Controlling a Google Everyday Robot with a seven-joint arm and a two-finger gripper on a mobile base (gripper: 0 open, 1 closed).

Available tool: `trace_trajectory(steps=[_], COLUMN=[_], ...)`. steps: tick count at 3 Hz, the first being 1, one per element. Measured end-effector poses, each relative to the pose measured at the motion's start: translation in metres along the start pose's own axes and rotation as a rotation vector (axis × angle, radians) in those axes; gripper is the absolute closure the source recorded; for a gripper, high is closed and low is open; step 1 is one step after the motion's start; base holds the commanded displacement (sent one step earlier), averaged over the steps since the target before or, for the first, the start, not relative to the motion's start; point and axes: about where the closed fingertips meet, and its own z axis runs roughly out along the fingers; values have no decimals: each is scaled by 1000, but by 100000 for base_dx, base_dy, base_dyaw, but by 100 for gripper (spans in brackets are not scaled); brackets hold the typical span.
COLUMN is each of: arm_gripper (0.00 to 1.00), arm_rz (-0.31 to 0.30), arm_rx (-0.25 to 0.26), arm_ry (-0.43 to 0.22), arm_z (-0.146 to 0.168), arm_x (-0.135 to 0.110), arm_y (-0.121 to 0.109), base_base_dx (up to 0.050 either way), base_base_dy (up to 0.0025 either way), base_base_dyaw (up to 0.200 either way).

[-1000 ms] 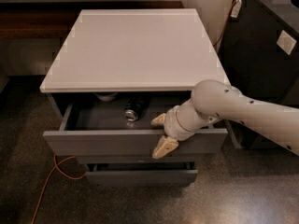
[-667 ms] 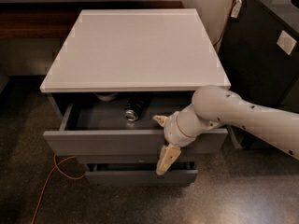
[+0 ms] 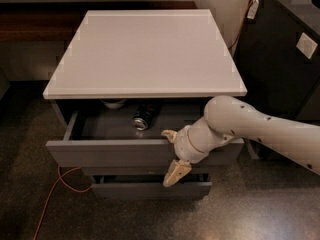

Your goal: Pick pepsi can from top drawer and place on counter

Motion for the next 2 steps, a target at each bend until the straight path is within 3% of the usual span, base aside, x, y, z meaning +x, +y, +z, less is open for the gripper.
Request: trace_trajectory(steps=[1,2], arm_gripper=[44,76], arm_rz=[-8,-8], arm_rx=[-7,-7], arm_ry=[-3,-4], arm_z=[0,-3], arm_x=[-2,-4], arm_y=[4,3], base_base_dx=[0,0], base_base_dy=[0,0], base_base_dyaw=[0,0])
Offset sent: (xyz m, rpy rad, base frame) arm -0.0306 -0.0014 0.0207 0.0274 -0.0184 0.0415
